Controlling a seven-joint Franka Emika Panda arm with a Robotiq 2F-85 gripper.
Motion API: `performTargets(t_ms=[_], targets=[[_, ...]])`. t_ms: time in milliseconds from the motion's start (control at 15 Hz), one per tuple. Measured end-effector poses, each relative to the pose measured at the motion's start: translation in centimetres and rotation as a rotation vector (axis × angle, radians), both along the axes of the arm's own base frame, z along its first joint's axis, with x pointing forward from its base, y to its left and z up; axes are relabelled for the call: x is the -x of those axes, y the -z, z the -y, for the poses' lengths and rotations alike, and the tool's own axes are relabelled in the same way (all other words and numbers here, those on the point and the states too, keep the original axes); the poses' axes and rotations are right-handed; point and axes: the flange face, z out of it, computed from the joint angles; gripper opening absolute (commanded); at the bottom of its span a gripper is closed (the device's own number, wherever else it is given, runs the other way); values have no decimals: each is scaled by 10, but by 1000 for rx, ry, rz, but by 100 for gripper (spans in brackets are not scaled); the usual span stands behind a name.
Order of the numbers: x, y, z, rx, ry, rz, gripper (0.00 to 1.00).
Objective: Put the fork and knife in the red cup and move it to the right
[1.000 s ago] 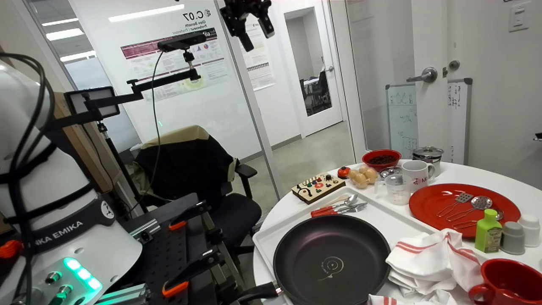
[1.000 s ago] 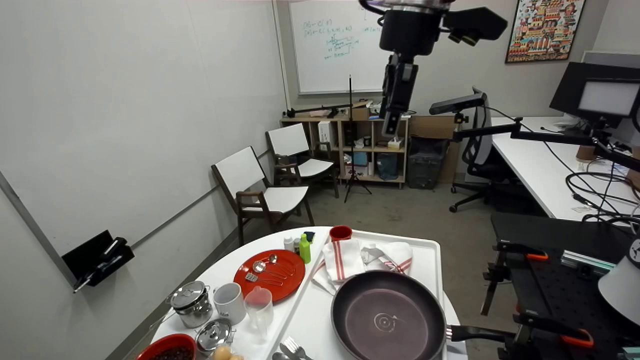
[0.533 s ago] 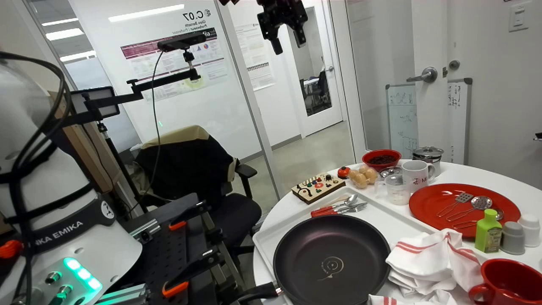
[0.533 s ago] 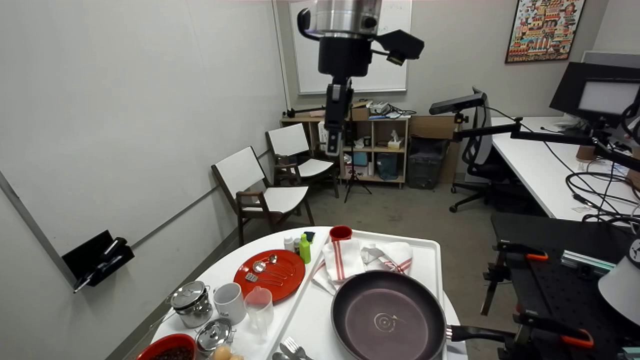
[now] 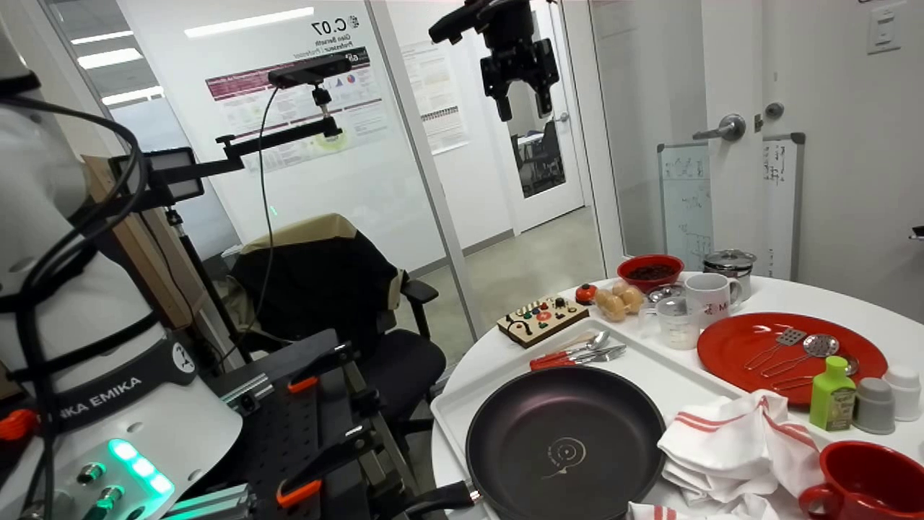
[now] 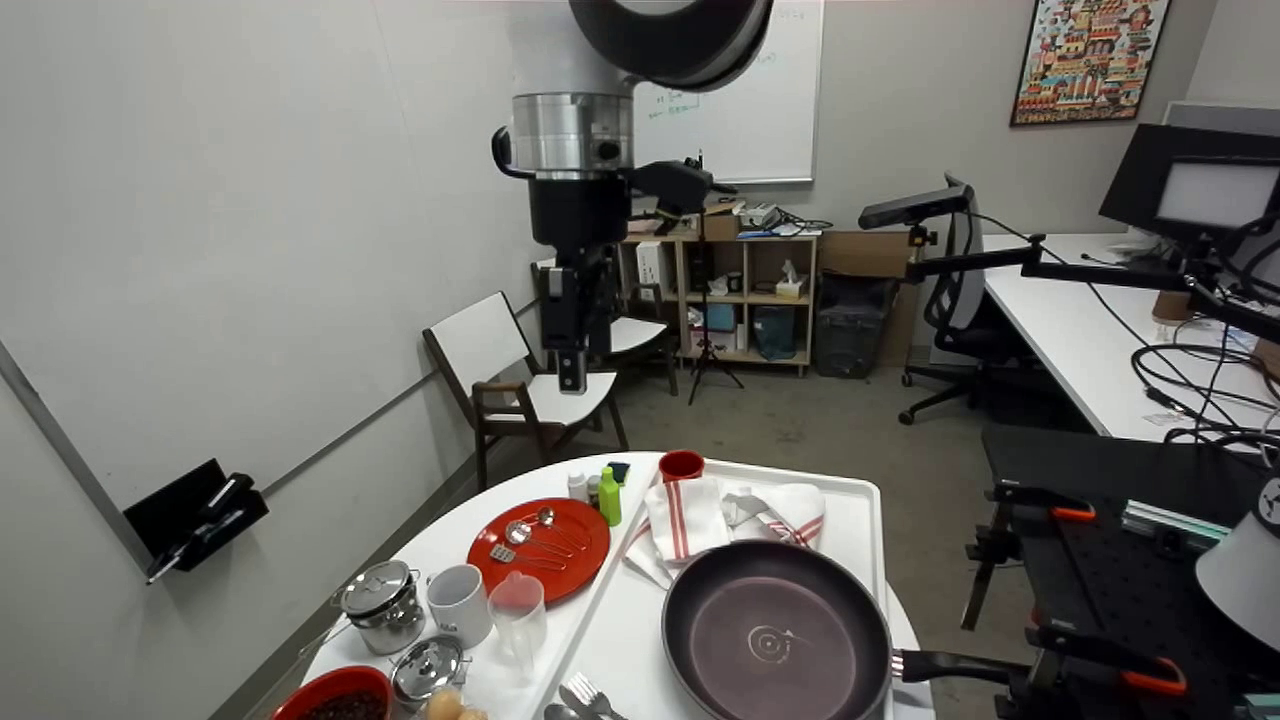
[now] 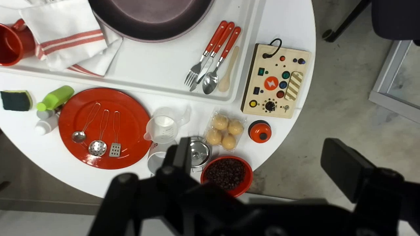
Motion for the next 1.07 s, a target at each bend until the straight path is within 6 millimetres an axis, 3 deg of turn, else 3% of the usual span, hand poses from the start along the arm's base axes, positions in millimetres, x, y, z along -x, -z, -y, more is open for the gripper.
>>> performTargets(t_ms=[400, 1067], targets=[[-26, 57, -19, -8, 19, -56, 100], [-45, 163, -33, -3, 69, -126, 100]])
